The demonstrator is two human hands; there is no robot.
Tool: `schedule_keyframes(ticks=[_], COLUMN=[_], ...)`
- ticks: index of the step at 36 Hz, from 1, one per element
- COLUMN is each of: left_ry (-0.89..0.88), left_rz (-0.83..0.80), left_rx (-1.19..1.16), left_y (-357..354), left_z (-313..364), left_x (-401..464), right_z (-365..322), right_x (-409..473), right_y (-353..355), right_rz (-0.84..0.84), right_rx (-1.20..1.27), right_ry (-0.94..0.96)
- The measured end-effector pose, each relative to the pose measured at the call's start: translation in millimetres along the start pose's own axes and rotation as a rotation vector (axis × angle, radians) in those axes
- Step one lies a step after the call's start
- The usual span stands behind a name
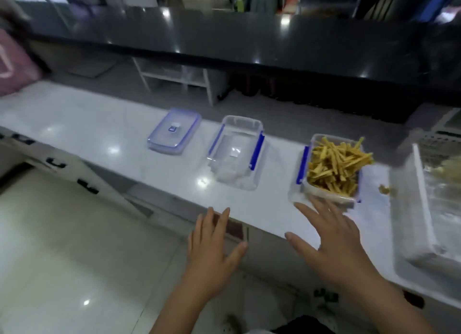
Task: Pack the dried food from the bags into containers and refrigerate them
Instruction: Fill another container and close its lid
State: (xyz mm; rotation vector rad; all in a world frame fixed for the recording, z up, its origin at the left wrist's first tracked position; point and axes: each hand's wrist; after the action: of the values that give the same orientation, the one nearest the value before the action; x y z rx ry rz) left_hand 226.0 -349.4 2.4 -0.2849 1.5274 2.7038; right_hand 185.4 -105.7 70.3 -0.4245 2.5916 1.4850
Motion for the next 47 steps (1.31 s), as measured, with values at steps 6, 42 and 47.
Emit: schedule_keyframes(ticks=[6,42,47], left_ry=[0.156,-0.083,-0.197], left_rz=[0.019,-0.207,-0.187], left_rx=[0.010,0.069,0.020], left_y=[37,168,166], left_z=[-88,-278,-291], left_x=[-17,363,380], right_z=[-72,-250,-256], right_x=[18,371,377], right_y=[-42,-215,-217], right_rz=[-0.103,-0.027,0.005], right_rx=[-0.073,0.001,0.022], right_ry=[0.044,-0.042,-0.081])
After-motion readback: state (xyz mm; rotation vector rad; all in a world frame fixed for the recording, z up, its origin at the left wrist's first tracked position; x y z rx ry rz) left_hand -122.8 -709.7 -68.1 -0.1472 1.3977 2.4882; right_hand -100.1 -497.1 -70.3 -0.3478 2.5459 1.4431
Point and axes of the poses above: each hand's wrist, its own x-axis towards the middle knuckle, its own y-axis out of the back of the hand, z = x × y, and after that the axes turned 3 degrees about x, right-handed
